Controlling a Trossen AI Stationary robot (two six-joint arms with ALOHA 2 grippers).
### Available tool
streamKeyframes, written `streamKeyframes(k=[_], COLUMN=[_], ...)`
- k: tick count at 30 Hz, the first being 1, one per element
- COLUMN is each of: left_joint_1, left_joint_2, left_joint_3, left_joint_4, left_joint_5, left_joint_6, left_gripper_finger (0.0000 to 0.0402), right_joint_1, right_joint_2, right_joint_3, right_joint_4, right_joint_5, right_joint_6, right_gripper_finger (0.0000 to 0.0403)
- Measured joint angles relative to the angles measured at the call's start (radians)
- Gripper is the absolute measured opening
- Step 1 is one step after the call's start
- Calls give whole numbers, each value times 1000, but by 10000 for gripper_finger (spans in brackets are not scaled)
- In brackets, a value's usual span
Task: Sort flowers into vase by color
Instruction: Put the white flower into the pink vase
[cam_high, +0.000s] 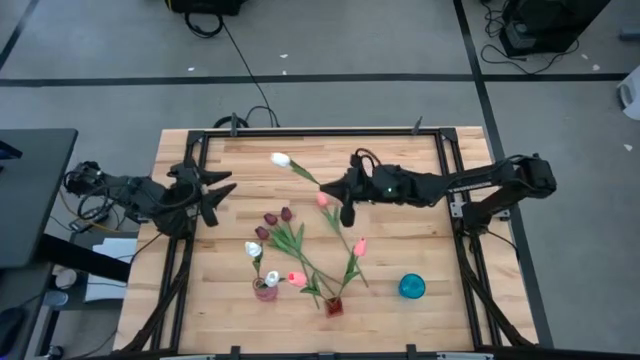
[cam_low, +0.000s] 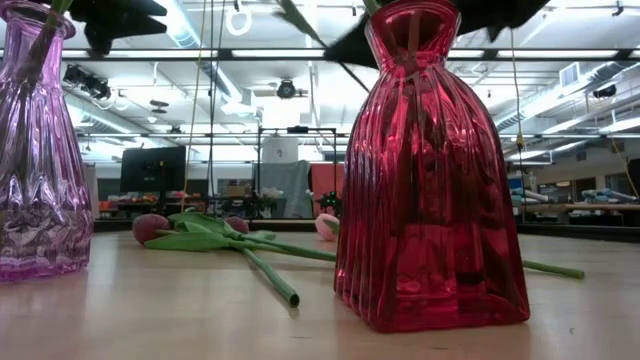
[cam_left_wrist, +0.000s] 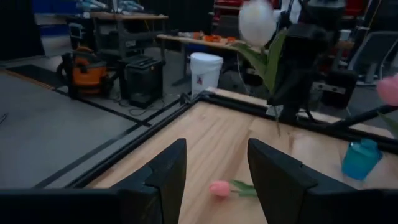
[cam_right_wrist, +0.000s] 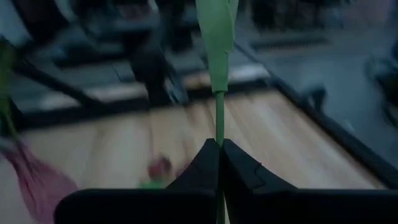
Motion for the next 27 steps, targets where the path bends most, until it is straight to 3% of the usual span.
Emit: streamKeyframes(k=[5,9,16,21,27], left_joint_1=[79,132,228,300,331], left_joint_2=[37,101,223,278,316], left_joint_3=[0,1,39,106,169], left_joint_4=[120,218,302,302,319], left_joint_5=[133,229,320,449,547], left_joint_6=[98,172,214,215,240], left_gripper_finger=[177,177,176,167,163], right_joint_1=[-42,-60,-63,-66,-65], right_joint_2=[92,156,264,339,373], right_joint_3=[3,62,263,421,484], right_joint_4=[251,328,370,350,321], right_joint_5=[-114,-166,-229,-310,-300], right_joint_6=[-23,-38,-102,-103,-139], right_gripper_finger=[14,14,15,15,16])
